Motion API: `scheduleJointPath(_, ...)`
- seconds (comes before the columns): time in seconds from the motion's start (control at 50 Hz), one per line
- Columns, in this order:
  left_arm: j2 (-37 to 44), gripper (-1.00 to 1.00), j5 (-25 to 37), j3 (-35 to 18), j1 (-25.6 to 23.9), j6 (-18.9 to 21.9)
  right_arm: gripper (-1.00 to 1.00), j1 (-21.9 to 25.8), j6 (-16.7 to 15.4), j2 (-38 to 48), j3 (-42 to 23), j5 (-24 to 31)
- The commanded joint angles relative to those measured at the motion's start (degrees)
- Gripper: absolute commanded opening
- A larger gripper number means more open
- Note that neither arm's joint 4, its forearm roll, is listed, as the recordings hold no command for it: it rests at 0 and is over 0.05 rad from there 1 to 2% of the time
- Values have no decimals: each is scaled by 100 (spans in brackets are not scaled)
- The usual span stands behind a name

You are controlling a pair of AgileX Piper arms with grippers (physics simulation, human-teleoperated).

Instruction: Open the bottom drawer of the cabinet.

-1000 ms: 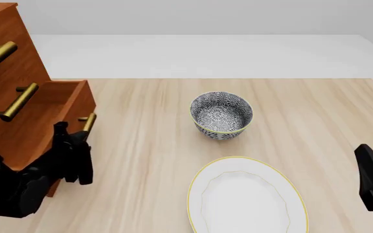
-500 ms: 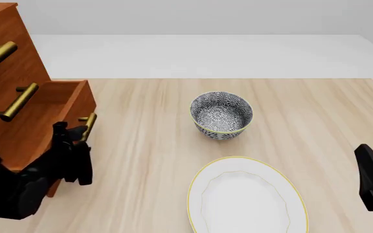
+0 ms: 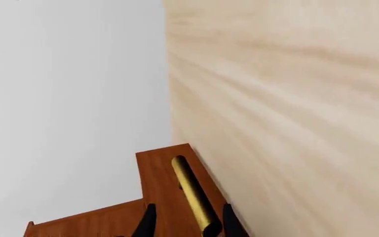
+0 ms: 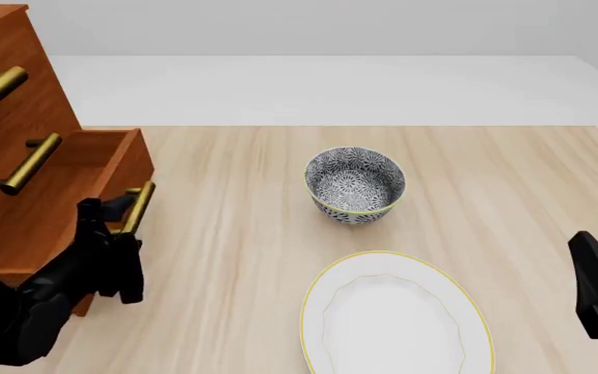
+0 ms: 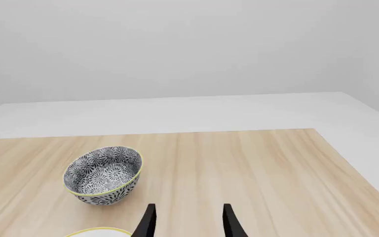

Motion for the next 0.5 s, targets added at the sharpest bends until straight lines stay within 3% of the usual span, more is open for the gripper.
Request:
scheduleJointPath(0.02, -416, 100, -340, 113, -101, 9, 100, 0, -1, -1, 0, 0)
scheduleJointPath(0.2, -1009, 100, -117, 406, -224, -160, 100, 0, 0, -2, 0, 1)
scheduleJointPath(0.5, -1585, 100, -284, 1125, -492, -403, 100, 0, 1, -1, 0, 1)
